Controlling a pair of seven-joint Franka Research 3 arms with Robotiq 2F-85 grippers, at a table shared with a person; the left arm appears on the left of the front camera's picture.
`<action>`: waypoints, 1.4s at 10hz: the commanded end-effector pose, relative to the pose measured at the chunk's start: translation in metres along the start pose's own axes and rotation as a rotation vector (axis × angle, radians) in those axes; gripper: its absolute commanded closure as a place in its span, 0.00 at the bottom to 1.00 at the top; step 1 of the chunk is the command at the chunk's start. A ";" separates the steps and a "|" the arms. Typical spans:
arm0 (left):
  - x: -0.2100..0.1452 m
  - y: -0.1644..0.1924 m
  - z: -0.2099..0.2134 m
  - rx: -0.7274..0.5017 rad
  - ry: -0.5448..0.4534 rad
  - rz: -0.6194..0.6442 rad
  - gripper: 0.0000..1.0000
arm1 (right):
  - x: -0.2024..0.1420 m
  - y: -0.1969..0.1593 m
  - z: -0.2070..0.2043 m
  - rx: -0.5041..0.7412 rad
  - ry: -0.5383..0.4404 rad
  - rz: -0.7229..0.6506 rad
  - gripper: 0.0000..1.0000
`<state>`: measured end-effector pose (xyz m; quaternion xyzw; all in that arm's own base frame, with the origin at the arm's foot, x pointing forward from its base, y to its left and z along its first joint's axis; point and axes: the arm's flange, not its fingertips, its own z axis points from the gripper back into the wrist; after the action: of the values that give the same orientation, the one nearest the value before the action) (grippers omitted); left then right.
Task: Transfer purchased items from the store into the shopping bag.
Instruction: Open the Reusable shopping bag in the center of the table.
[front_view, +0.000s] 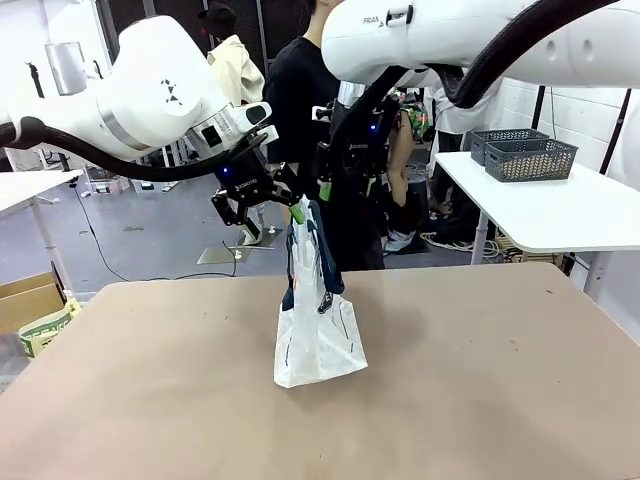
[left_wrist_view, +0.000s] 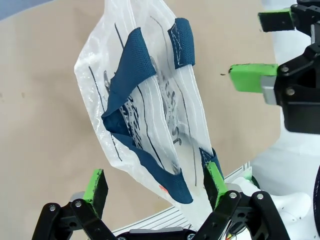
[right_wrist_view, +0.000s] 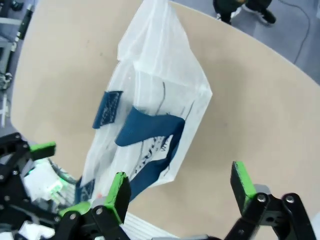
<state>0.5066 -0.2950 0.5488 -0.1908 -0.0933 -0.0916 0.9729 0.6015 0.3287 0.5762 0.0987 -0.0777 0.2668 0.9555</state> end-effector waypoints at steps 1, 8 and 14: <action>0.007 -0.003 0.000 0.000 0.016 0.035 0.00 | 0.026 0.009 0.003 0.036 0.016 -0.028 0.00; 0.009 0.018 -0.001 -0.008 0.012 0.067 0.00 | 0.047 0.016 -0.020 0.111 0.057 -0.047 0.00; 0.008 0.024 -0.016 -0.012 0.049 0.068 0.00 | 0.041 0.016 -0.040 0.099 0.113 -0.064 0.00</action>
<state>0.5231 -0.2828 0.5292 -0.1927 -0.0699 -0.0676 0.9764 0.6243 0.3670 0.5388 0.1320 -0.0162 0.2568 0.9573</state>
